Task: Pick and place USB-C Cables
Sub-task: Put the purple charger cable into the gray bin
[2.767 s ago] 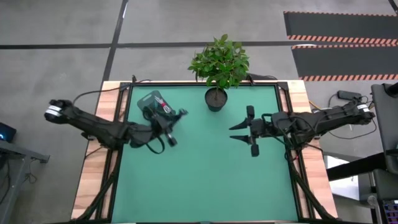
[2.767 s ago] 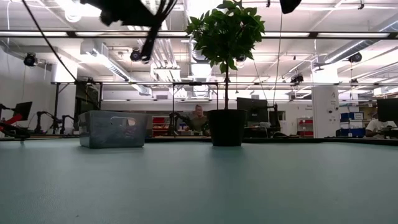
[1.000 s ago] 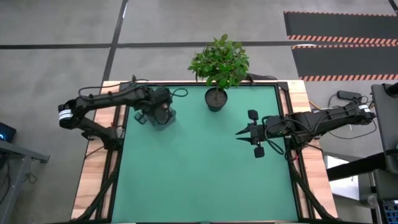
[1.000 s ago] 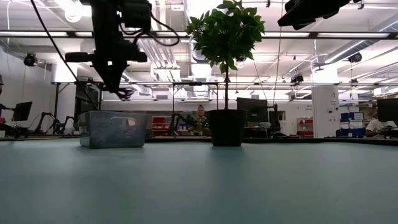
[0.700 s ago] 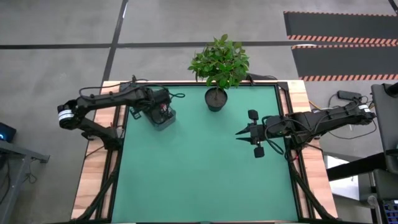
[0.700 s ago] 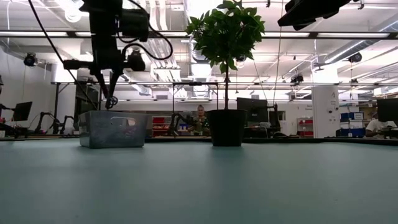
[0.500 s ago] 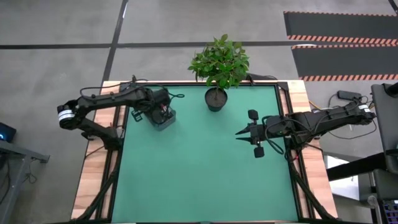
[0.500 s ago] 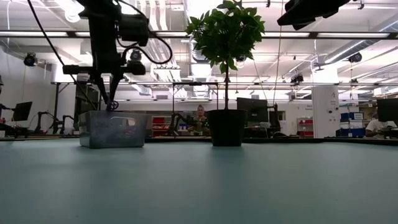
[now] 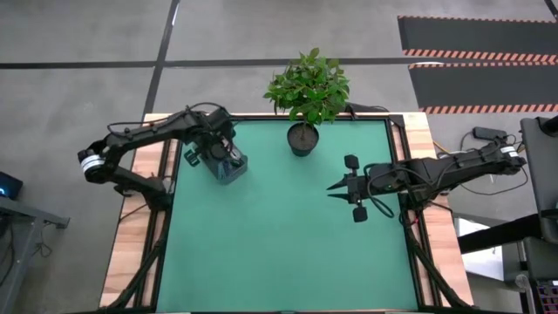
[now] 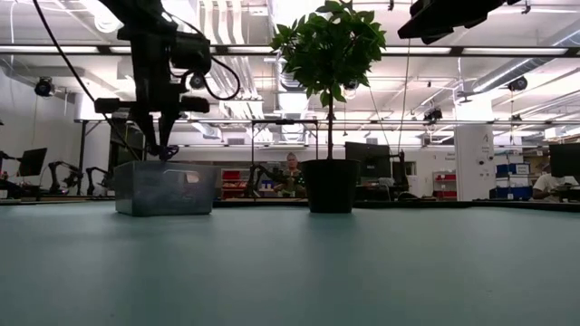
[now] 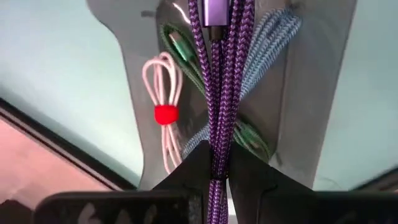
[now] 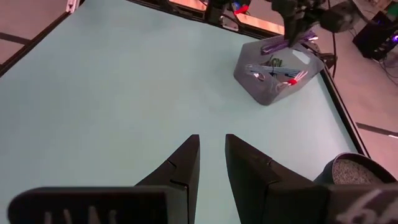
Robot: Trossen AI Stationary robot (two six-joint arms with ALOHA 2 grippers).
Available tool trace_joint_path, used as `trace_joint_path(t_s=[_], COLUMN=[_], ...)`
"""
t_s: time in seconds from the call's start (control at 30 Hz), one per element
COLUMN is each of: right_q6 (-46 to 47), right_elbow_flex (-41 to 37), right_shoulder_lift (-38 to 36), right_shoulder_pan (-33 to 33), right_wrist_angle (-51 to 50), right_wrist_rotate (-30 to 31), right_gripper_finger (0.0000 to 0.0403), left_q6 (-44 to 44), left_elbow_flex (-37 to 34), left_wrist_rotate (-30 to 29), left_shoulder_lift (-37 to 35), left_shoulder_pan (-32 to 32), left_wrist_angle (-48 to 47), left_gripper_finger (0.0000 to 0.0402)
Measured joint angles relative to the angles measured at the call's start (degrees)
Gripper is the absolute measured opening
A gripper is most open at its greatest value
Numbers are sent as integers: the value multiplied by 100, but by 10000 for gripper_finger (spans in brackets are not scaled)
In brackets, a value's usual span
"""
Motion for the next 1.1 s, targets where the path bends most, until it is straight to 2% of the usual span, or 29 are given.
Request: trace_joint_path(t_s=[0.17, 0.23, 0.9, 1.1], right_q6=[-66, -79, -73, -73], right_elbow_flex=[0, 0, 0, 0], right_shoulder_lift=[101, 117, 126, 126], right_shoulder_pan=[0, 0, 0, 0], right_wrist_angle=[-1, 14, 125, 123], right_wrist_rotate=[0, 2, 9, 11], right_gripper_finger=[68, 68, 68, 68], left_q6=[-220, -297, -295, -295], left_elbow_flex=[-4, -4, -239, -503], left_wrist_rotate=[863, 1027, 1123, 1121], left_shoulder_lift=[-5, -7, 0, 0], left_shoulder_pan=[270, 326, 393, 395], left_wrist_angle=[20, 22, 292, 332], left_gripper_finger=[26, 26, 26, 26])
